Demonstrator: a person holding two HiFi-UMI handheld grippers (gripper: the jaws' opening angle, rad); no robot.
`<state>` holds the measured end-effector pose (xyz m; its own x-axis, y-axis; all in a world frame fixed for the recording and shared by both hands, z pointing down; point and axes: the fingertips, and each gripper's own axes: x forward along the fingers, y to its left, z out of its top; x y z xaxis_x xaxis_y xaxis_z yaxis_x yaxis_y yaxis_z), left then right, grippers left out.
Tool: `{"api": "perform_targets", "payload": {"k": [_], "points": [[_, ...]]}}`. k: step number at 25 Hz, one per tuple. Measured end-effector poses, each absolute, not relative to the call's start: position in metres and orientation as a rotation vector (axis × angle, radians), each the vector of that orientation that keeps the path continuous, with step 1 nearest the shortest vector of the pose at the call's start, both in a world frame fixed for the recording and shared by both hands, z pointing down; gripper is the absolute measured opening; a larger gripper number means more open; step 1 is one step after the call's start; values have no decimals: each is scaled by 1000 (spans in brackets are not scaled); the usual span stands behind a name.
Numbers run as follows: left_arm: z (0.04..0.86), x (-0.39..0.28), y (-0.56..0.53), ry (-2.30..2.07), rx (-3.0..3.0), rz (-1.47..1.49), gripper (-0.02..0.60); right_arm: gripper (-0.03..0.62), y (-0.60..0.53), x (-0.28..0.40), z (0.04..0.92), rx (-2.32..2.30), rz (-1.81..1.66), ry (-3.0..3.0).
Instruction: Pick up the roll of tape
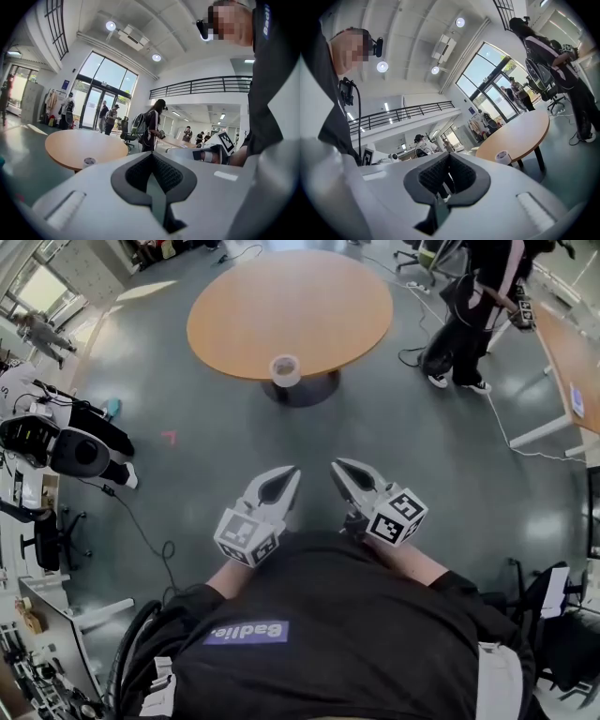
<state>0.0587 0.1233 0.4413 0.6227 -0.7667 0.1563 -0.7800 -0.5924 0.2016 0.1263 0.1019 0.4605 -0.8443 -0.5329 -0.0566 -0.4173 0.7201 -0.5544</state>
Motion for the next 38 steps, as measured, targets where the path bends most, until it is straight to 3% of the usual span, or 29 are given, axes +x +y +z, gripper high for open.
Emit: {"api": "perform_targets", "payload": {"k": [16, 30, 38], "points": [[463, 38, 62, -1182, 2591, 35, 15, 5, 44, 107, 486, -851, -836, 2732], [438, -87, -92, -1020, 2687, -76, 15, 6, -93, 10, 472, -1183, -796, 2666], [439, -108, -115, -1064, 2637, -105, 15, 25, -119, -3, 493, -1162, -886, 2708]]}}
